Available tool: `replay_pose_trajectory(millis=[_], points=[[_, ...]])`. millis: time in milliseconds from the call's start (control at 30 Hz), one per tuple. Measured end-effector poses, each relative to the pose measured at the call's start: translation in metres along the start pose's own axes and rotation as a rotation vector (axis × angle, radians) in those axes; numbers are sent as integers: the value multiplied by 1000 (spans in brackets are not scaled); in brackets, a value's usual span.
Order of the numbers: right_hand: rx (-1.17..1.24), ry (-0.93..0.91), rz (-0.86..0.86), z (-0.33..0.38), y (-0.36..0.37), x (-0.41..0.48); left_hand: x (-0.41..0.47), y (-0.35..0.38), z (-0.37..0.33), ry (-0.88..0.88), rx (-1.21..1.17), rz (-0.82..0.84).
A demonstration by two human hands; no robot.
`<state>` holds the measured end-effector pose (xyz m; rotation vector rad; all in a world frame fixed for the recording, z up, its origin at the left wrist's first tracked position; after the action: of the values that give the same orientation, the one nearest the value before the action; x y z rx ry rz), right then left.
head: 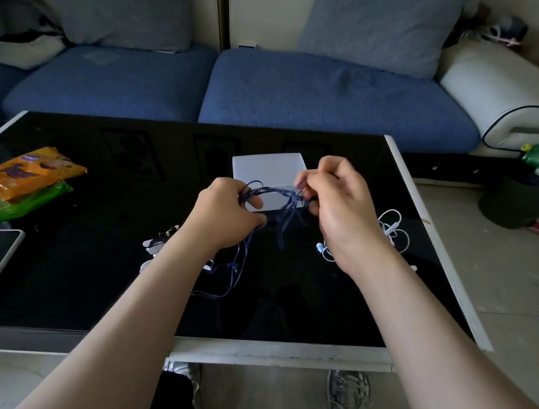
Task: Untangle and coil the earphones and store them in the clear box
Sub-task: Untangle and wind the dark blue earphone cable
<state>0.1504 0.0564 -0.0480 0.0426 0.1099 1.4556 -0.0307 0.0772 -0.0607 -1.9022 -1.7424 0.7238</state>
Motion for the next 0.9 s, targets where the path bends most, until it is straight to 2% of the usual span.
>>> replay_pose_trajectory(millis=[133,233,300,367,467,533,633,700,800,900], points=[[223,166,-36,4,0,2,-1,2,-4,-8,29,7],[332,275,51,6,-5,2,-2,2,-5,-14,40,-2],[121,187,57,5,-11,1,-1,2,-5,1,34,-29],[-135,75,-16,3,-13,-1,0,1,-5,19,4,-55],[-189,25,-188,3,-15,0,0,2,-7,23,-109,-55],[-151,122,-217,2,-20,4,-2,3,-7,-19,-76,-61],[-16,303,-139,3,-26,7,0,2,-1,-83,79,-151],[-18,340,-135,4,-28,7,1,1,2,-92,60,-222],[-204,331,-146,5,-29,3,1,-2,-1,-41,-49,-339],[-421,466,-25,1,-26,-2,0,-4,-9,19,-204,-386]])
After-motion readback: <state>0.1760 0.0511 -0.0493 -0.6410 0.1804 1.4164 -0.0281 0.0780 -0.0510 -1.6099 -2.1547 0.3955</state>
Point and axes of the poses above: each hand's wrist, its own x-axis towards the middle knuckle, its own y-axis out of the palm, z = x × y, the point moved 1 cm from there along x, towards the middle knuckle, and after that the axes turned 4 degrees about y, right-handed, at the moved point
